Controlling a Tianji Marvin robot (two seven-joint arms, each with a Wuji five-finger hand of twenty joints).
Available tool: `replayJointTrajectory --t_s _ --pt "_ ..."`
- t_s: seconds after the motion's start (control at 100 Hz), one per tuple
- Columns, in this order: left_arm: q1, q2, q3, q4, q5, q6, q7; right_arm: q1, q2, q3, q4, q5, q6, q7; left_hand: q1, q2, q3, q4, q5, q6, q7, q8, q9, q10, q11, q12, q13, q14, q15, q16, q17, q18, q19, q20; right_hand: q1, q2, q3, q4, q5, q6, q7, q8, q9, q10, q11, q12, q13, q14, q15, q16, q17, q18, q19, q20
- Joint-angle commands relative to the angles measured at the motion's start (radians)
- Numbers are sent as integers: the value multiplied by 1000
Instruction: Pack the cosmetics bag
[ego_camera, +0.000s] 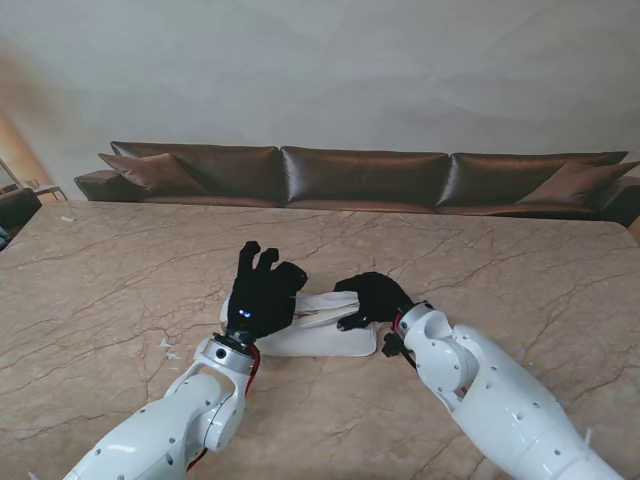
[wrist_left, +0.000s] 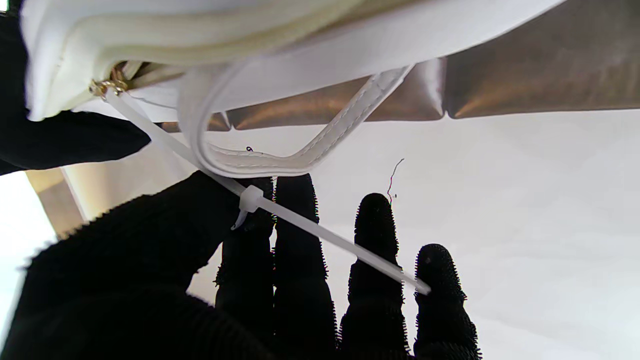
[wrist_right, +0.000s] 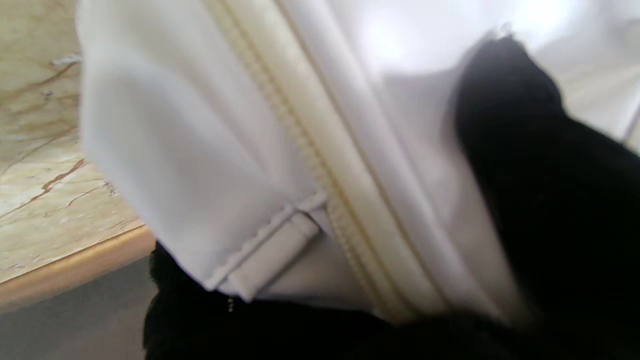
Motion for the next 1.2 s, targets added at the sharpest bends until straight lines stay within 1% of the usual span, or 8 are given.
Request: replayJointTrajectory --t_s 0.0,0.15,0.17,0.19,0.3,0.56,0.89,1.19 --pt "18 11 -31 -24 3 15 3 -13 1 -8 34 -10 19 -1 145 103 233 44 148 -37 302 93 16 -22 7 32 -2 -1 8 14 -11 -6 10 -1 414 332 267 189 226 -116 234 102 112 -15 165 50 102 -16 186 63 34 -78 146 27" --pt "52 19 -72 -61 27 9 10 -16 0 -7 33 -18 45 -9 143 86 240 27 150 -42 299 93 17 -23 9 49 -5 1 10 16 -11 -6 14 -1 412 337 266 194 227 -116 233 103 113 -11 172 53 105 -17 196 66 40 -77 155 30" --pt "56 20 -77 -66 31 8 11 -17 -1 -6 32 -18 48 -9 143 79 252 -2 152 -47 292 95 22 -23 2 62 -4 1 11 17 -12 -6 16 -2 412 338 266 195 226 -115 233 103 113 -9 173 54 105 -16 198 67 40 -77 156 30" --pt "61 21 -83 -71 35 7 11 -17 -1 -6 32 -19 51 -10 142 76 255 -10 152 -49 291 95 23 -24 0 65 -4 0 11 17 -12 -6 16 -3 413 339 266 196 225 -115 233 103 112 -9 173 54 105 -16 198 67 40 -77 157 31" --pt "81 28 -111 -87 52 3 7 -18 0 -4 34 -19 56 -9 144 69 253 -21 151 -52 291 96 26 -23 -1 68 -4 1 8 15 -12 -6 16 -3 413 344 262 200 223 -111 236 105 111 -6 178 56 103 -17 203 68 39 -77 159 32" --pt "115 33 -177 -89 58 -6 7 -22 2 5 29 -25 85 0 151 54 256 -64 146 -73 279 103 30 -28 -3 92 -5 0 4 14 -12 -7 11 -7 413 347 259 203 223 -111 239 105 110 -2 186 60 104 -17 214 73 40 -79 165 34" --pt "138 39 -239 -57 72 -6 39 -33 8 33 31 -25 109 20 161 52 244 -83 138 -81 275 112 31 -34 -6 111 -5 -1 4 15 -10 -15 7 -10 417 354 262 214 224 -106 243 106 117 8 201 65 116 -18 227 76 50 -71 174 36" --pt "159 33 -290 -8 40 -2 64 -67 18 93 6 -50 123 29 169 52 238 -88 137 -82 273 125 33 -41 -3 126 -6 -2 12 21 -10 -26 3 -11 425 364 262 231 226 -103 252 110 126 12 207 66 131 -17 231 74 63 -59 179 37"
